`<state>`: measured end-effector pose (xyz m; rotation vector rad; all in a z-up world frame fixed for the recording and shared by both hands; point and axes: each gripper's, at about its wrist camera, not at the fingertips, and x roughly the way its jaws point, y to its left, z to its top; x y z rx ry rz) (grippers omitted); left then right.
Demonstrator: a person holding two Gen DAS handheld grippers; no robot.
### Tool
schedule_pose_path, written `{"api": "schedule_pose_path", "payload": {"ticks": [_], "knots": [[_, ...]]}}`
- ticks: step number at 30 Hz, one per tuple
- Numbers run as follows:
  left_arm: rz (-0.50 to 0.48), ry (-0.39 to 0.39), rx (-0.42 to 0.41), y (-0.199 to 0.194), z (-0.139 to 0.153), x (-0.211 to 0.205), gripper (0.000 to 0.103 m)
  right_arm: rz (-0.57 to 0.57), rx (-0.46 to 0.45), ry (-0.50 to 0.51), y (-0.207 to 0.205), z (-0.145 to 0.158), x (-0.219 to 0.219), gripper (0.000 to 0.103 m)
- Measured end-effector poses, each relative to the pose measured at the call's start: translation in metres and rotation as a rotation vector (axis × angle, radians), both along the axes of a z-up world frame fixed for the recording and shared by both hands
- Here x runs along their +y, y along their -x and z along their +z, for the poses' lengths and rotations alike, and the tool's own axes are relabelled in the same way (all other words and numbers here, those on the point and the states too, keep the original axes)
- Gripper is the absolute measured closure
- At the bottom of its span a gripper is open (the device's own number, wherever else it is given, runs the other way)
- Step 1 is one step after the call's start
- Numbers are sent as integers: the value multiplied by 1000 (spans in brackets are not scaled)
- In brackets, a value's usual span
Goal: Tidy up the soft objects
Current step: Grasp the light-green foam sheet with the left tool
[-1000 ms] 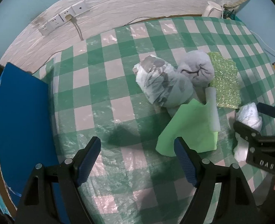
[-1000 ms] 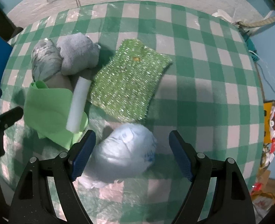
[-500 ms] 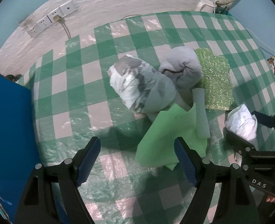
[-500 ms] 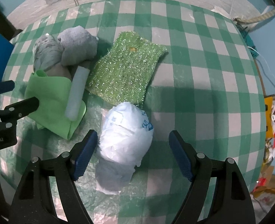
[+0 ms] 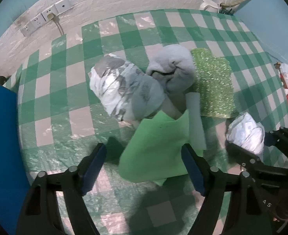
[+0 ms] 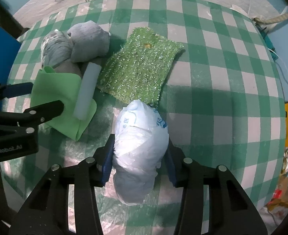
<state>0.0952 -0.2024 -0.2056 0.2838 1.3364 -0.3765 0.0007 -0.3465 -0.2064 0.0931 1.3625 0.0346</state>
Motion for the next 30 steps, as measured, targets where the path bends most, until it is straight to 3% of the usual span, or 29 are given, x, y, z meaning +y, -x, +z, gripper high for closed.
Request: {"api": "schedule_pose_path", "payload": {"ticks": [6,9,19,30], "knots": [[1,59,23,11,2,-4,75,-16,1,-16,-1,5,-6,57],[-6,83,35,15,1,-3,92,-10,-5,-19,-8,12,-9,57],[-21,93,-9,36,23,6,95,33,-64,-19,-5,48,-4,58],[-28,16,-140,50,63,22,95,63,-117,-15,-10,57,12,58]]}}
